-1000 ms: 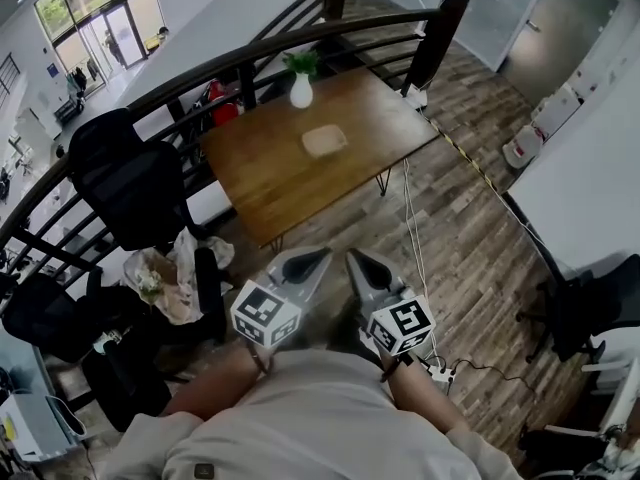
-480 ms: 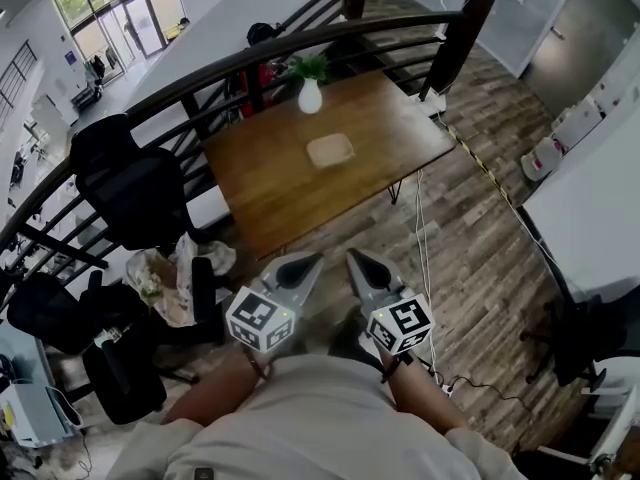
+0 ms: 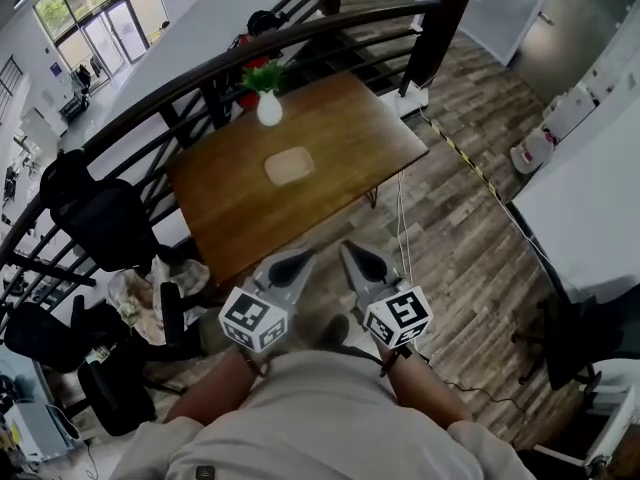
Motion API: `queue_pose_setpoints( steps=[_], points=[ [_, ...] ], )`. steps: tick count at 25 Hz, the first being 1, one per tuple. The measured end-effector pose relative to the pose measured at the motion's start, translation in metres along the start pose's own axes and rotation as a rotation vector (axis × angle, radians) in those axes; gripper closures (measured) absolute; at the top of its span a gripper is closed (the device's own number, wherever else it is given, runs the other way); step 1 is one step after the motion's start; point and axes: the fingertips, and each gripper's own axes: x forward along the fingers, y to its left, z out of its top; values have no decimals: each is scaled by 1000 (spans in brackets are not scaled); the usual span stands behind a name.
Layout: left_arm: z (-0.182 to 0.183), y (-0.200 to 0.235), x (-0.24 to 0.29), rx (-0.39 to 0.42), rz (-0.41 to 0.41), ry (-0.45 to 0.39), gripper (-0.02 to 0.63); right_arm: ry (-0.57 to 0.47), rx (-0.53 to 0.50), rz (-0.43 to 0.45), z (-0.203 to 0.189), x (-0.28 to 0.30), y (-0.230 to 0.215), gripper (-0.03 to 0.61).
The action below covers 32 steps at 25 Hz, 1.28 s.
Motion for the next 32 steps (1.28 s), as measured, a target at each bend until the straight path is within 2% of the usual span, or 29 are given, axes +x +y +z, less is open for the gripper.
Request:
queue_pose_setpoints(
  steps=[6,12,22,26,32],
  points=[
    [1,7,51,7,69,-5,611,9,-16,55,5,-8,-51,572],
    [-4,17,68,-10,103,9,611,16,-10,77,5,-6,-75,572],
    [1,61,103,-29,92,5,611,25,-21,105,10,37,-101,572],
    [8,89,114,-38,81,6,611,42,-16,110,11,67,-109,572],
    [29,154,118,-35,74,-17,611,74,-31,101,17,131,-116,572]
  ],
)
